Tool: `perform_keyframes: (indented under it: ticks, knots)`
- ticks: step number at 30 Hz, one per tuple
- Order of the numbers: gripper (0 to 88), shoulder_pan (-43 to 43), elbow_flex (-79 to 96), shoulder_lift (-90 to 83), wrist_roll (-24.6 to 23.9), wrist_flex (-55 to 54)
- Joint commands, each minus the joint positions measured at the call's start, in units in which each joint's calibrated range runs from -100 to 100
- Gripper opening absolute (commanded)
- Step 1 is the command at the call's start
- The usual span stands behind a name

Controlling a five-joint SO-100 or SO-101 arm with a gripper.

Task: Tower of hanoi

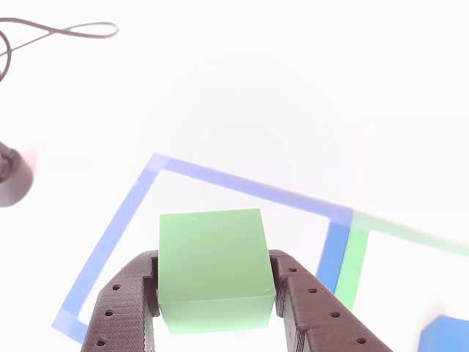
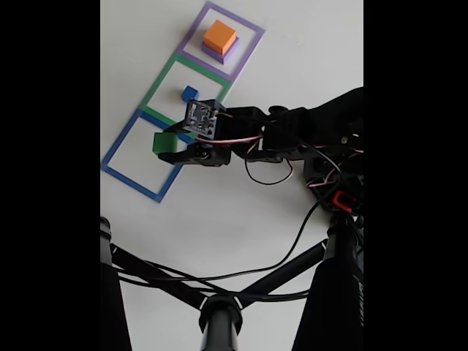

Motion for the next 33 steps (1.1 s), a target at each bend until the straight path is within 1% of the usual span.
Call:
perform_keyframes:
  ticks: [1,8,18,27,33]
  knots:
    - [5.6,1.4,-0.7,8.9,0.4,-14.1]
    - [5.9,1.5,-5.4,22.8,0.4,-24.4]
    - [6.7,0.0,-14.4,37.2,0.4,-30.6]
    - [7.4,-0.6,-16.4,43.0,0.4,-34.4]
    - [11.0,-0.4,-16.2,44.8,0.4,-35.8]
